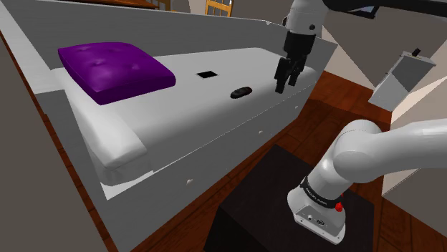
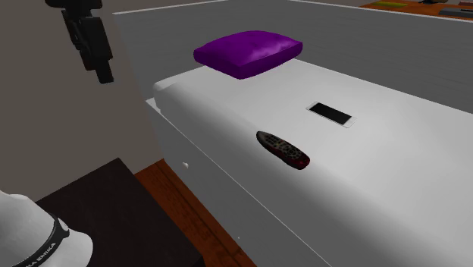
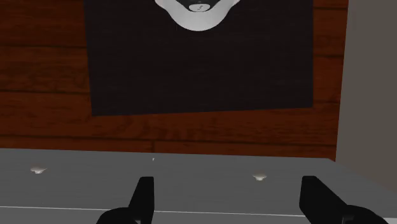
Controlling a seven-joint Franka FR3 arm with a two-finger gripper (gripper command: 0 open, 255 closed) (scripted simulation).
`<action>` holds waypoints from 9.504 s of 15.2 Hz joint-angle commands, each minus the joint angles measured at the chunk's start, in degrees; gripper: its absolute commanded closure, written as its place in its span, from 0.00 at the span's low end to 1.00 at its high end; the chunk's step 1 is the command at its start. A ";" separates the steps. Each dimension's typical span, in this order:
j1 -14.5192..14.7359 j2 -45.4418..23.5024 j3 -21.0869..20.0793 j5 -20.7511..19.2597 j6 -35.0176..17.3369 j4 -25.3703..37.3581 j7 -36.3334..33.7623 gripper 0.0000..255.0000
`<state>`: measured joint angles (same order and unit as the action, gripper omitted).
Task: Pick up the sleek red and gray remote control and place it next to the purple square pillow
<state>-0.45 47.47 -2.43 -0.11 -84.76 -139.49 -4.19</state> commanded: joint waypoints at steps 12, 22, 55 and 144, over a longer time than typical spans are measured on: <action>2.00 -5.36 17.87 -14.26 -14.51 -4.72 32.48 0.00; 8.09 -23.26 34.02 -17.31 -30.62 2.28 61.84 0.00; 10.14 -66.16 40.45 15.79 -46.02 25.53 116.79 1.00; 38.69 -63.70 21.38 3.51 -12.06 60.36 60.41 1.00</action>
<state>37.86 -14.74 19.34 3.04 -97.31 -81.06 57.13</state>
